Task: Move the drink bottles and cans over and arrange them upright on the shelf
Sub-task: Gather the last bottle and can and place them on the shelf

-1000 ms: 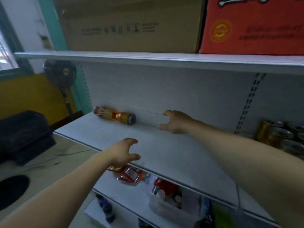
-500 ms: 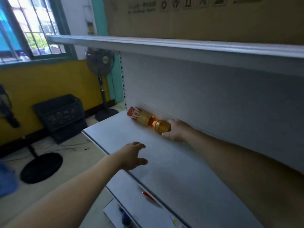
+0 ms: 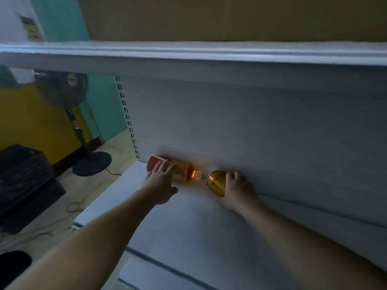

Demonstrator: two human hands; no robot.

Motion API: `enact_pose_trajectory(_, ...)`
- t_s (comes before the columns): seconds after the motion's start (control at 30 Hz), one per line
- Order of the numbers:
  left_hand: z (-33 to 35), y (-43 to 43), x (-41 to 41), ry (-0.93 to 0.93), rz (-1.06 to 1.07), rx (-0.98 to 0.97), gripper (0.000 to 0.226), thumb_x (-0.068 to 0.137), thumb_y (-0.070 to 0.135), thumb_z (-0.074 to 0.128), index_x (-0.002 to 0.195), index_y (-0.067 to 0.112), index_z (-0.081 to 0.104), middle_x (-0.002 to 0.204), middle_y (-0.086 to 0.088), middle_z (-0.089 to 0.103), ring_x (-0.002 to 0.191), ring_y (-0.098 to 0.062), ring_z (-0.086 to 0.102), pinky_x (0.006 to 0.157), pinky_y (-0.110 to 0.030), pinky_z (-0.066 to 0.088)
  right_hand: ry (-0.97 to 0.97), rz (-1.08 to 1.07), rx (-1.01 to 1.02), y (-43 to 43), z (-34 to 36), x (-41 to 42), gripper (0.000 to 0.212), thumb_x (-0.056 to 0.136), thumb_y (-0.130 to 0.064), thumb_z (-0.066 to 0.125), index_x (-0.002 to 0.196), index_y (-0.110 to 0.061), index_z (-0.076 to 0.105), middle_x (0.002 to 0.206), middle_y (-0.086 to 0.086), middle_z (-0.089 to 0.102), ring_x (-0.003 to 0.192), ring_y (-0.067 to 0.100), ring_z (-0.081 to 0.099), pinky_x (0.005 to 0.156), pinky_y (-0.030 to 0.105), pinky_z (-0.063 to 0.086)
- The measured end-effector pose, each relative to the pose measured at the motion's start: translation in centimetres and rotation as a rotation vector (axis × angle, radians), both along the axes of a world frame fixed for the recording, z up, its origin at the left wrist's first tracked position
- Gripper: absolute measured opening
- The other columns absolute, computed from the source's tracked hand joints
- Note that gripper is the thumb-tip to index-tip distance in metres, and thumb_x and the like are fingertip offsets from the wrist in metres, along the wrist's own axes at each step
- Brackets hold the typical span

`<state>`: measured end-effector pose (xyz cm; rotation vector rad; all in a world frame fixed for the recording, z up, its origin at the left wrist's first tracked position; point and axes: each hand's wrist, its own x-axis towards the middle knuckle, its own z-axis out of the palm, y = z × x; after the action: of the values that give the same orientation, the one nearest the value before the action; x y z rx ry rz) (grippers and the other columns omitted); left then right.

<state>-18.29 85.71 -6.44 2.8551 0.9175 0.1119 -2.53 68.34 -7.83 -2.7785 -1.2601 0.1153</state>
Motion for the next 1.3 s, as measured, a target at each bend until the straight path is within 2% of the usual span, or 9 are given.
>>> enact_pose_trajectory(0.1,-0.6,2.3,1.3,0.073,-0.075,0.176,0.093,0.079,0.033,0.067,0.150,0.024,0.008,0.154,-0.008,0.015,0.142,-0.029,0.008,0.115,-0.051,0.009,0.047,-0.106,-0.004,-2.0,0.5,-0.9,0.066,0.078,-0.048,0.067,0.126,-0.012,0.039,0.124,0.010,0.042,0.112,0.031,0.049,0.087,0.038,0.042)
enact_pose_trajectory(0.27,-1.2,3.6,3.4,0.080,-0.203,0.275,0.076,0.077,0.034,0.067,0.139,0.019,0.026,0.136,-0.012,0.036,0.125,-0.034,0.035,0.105,-0.051,0.029,0.104,-0.262,-0.122,-5.5,0.6,-3.3,0.074,0.076,-0.043,0.067,0.134,-0.015,0.030,0.121,0.010,0.046,0.109,0.032,0.052,0.079,0.041,0.038)
enact_pose_trajectory(0.47,-1.8,2.1,2.8,0.074,-0.329,0.300,0.078,0.074,0.052,0.064,0.139,0.027,0.027,0.134,-0.002,0.044,0.120,-0.028,0.042,0.093,-0.050,0.035,0.048,-0.341,0.118,-10.0,-0.1,-5.6,0.077,0.068,-0.060,0.069,0.131,-0.026,0.040,0.125,0.001,0.053,0.112,0.026,0.047,0.088,0.035,0.038)
enact_pose_trajectory(0.63,0.0,-3.7,1.7,-0.073,-0.380,0.085,0.074,0.062,0.053,0.067,0.128,0.038,0.038,0.128,0.007,0.050,0.117,-0.024,0.045,0.090,-0.041,0.034,0.319,-0.601,0.555,-15.2,0.3,-6.5,0.067,0.062,-0.053,0.079,0.113,-0.028,0.044,0.104,-0.001,0.059,0.089,0.021,0.060,0.075,0.035,0.050)
enact_pose_trajectory(0.8,3.1,-14.3,2.8,-0.370,-0.379,-0.506,0.055,0.054,0.044,0.073,0.105,0.037,0.054,0.092,0.012,0.065,0.078,-0.010,0.061,0.063,-0.027,0.047,0.326,-0.649,0.829,-23.5,1.5,-7.5,0.070,0.064,-0.036,0.083,0.120,-0.031,0.040,0.104,-0.008,0.059,0.084,0.008,0.059,0.067,0.031,0.049)
enact_pose_trajectory(0.9,3.9,-22.9,3.5,-0.444,-0.409,-0.792,0.036,0.051,0.035,0.072,0.082,0.040,0.055,0.078,0.014,0.066,0.071,-0.002,0.062,0.063,-0.025,0.051,0.311,-0.695,0.981,-30.6,3.2,-8.6,0.076,0.068,-0.030,0.083,0.129,-0.036,0.039,0.106,-0.018,0.055,0.089,0.003,0.055,0.069,0.026,0.043)
enact_pose_trajectory(1.13,4.9,-45.1,4.4,-0.462,-0.672,-1.010,0.049,0.048,0.035,0.075,0.091,0.036,0.053,0.090,0.015,0.065,0.080,-0.001,0.062,0.067,-0.022,0.047,0.175,-0.890,1.114,-50.1,6.5,-12.3,0.071,0.065,-0.030,0.083,0.123,-0.039,0.043,0.108,-0.012,0.057,0.092,0.011,0.057,0.078,0.034,0.047)
enact_pose_trajectory(1.2,5.0,-50.7,4.5,-0.442,-0.740,-1.076,0.054,0.051,0.029,0.080,0.098,0.032,0.055,0.094,0.010,0.065,0.084,-0.005,0.063,0.073,-0.025,0.049,0.129,-0.920,1.146,-55.1,7.3,-13.7,0.067,0.065,-0.030,0.084,0.118,-0.040,0.044,0.104,-0.016,0.057,0.090,0.006,0.056,0.073,0.031,0.046)
enact_pose_trajectory(1.3,5.4,-58.0,4.7,-0.394,-0.840,-1.133,0.060,0.058,0.020,0.084,0.110,0.025,0.054,0.099,0.008,0.065,0.086,-0.002,0.061,0.065,-0.015,0.047,0.101,-0.951,1.189,-61.5,8.3,-15.4,0.059,0.067,-0.029,0.084,0.108,-0.047,0.045,0.101,-0.017,0.057,0.087,0.000,0.059,0.064,0.018,0.046)
